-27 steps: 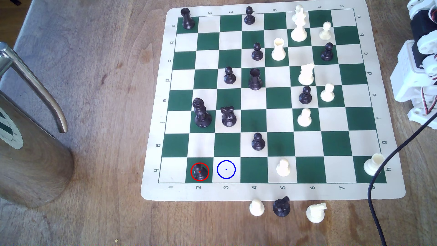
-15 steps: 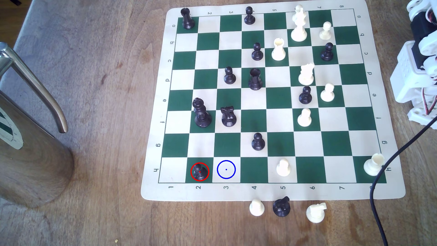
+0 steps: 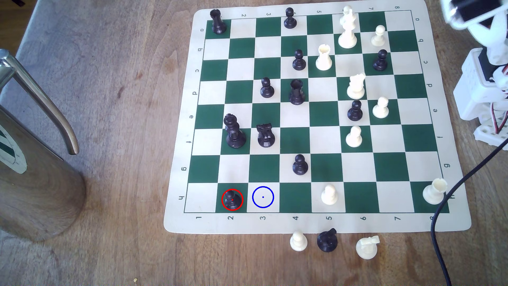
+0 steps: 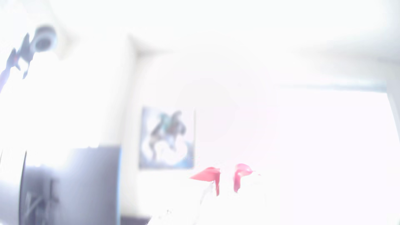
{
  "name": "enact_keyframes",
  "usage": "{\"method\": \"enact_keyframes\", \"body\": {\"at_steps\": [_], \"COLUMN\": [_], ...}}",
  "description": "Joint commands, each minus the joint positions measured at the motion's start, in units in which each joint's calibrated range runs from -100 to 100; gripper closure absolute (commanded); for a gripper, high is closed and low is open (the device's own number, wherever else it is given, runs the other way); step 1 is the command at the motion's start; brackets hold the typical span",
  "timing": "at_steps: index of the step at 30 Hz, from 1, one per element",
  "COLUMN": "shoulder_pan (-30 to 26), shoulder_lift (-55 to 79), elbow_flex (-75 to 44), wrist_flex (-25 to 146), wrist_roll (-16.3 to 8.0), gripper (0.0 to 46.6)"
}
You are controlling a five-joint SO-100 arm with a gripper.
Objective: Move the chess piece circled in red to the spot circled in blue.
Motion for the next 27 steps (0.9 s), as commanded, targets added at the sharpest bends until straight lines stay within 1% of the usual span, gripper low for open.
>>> {"method": "enact_keyframes", "body": {"at_steps": [1, 4, 7, 8, 9, 10, 12, 13, 14, 15, 16, 17, 19, 20, 21, 25, 26, 27], "shoulder_pan": [-5.3, -8.2, -10.5, -11.0, -11.2, -11.4, -12.1, -12.5, -12.6, -12.7, -12.8, -13.1, -12.8, -12.7, -12.7, -13.6, -14.0, -14.3], "shoulder_lift": [-0.4, 0.0, 2.8, 6.0, 7.3, 9.0, 12.6, 18.0, 20.3, 22.9, 24.9, 28.9, 34.1, 36.2, 40.0, 48.2, 52.6, 54.7], "elbow_flex": [-8.9, -14.0, -17.5, -17.2, -17.1, -17.6, -20.1, -25.5, -27.8, -30.6, -32.9, -37.6, -43.3, -45.5, -49.5, -55.2, -57.2, -58.6], "wrist_flex": [24.4, 38.0, 45.9, 46.2, 46.2, 48.0, 52.1, 58.0, 60.0, 62.4, 64.0, 67.8, 71.6, 72.6, 74.7, 77.8, 78.7, 79.3], "wrist_roll": [1.6, 2.1, 2.6, 3.4, 3.5, 3.6, 3.4, 3.1, 3.0, 3.0, 2.7, 1.5, 1.1, 0.4, -1.4, -5.6, -7.2, -7.7], "gripper": [41.8, 41.2, 40.7, 39.4, 36.1, 35.7, 35.7, 36.6, 38.1, 40.6, 41.4, 42.3, 42.6, 42.6, 42.5, 42.3, 40.9, 40.1]}}
